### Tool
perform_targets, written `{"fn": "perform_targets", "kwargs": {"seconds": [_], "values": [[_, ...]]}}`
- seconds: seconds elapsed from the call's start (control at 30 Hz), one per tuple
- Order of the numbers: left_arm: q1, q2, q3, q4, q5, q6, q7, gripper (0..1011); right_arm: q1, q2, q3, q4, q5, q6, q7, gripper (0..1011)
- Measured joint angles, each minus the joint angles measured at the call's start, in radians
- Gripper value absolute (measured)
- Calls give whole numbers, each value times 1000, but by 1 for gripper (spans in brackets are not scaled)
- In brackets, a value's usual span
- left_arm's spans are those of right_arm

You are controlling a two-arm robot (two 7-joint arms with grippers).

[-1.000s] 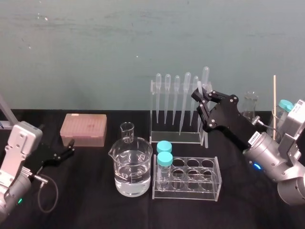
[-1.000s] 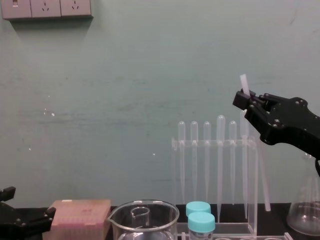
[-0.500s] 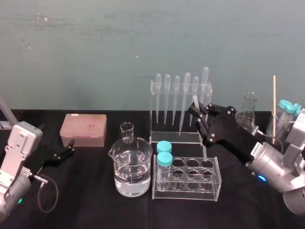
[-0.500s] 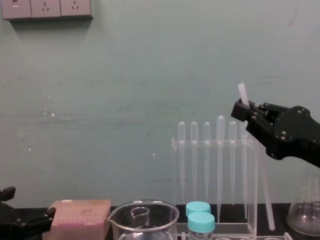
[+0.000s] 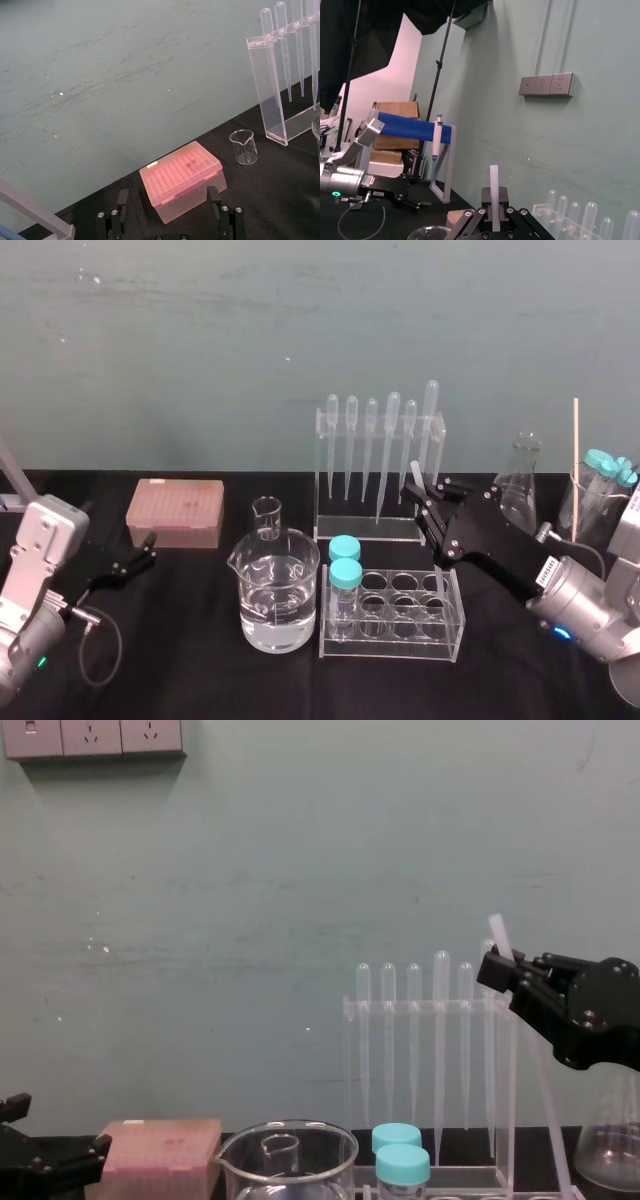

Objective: Pick up the stirring rod with one hand, then place it down.

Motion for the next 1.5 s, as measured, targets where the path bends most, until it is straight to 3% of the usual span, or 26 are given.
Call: {"fn": "perform_targets", "kwargs": {"seconds": [0.3,0.63,0.93,1.5], "values": [[0,0,0,0,0,0,0,1000,4,-2,-5,25,6,6,12,70],[0,0,0,0,0,0,0,1000,37,-21,-27,106,21,22,40,70],[0,0,0,0,0,0,0,1000,69,-26,-57,172,2,51,51,70],[0,0,0,0,0,0,0,1000,90,-17,-92,202,-29,119,38,69]]}}
